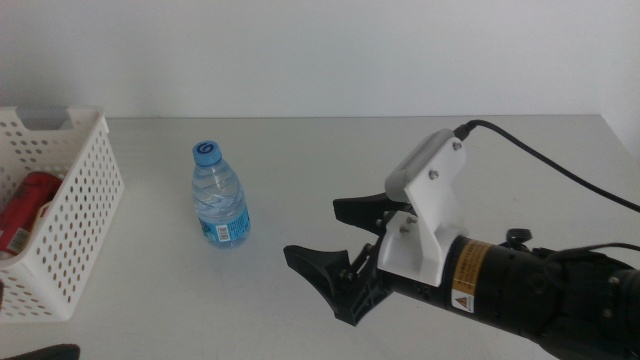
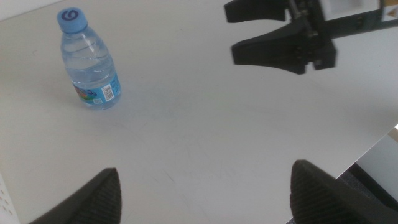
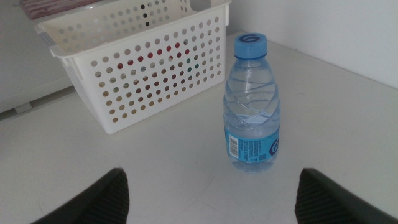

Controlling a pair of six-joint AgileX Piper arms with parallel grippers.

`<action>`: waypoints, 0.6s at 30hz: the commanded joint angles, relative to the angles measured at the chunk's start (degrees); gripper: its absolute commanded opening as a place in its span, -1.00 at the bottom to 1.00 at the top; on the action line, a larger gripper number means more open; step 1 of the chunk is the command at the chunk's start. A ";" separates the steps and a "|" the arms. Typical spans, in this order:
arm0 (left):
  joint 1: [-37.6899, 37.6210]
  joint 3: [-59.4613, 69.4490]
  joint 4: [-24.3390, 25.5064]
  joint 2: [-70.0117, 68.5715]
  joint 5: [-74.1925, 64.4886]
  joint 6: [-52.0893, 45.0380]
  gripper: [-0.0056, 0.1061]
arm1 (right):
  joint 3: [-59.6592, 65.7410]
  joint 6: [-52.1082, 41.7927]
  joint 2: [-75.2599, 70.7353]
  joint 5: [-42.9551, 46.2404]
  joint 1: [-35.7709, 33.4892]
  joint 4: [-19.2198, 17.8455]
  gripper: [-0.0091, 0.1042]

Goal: Use arms to grab the bottles and put them into the dustbin to the left of the table.

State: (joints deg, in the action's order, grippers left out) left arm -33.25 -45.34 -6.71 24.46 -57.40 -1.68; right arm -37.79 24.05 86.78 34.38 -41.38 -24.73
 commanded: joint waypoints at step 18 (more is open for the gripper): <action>-0.36 -1.44 -0.38 0.60 3.59 0.30 0.75 | 2.49 -15.43 -18.05 -12.47 0.23 16.34 0.41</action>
State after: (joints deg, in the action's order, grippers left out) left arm -33.25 -45.29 -6.71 24.46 -57.40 -1.68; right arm -34.04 10.33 70.37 18.12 -41.38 -9.71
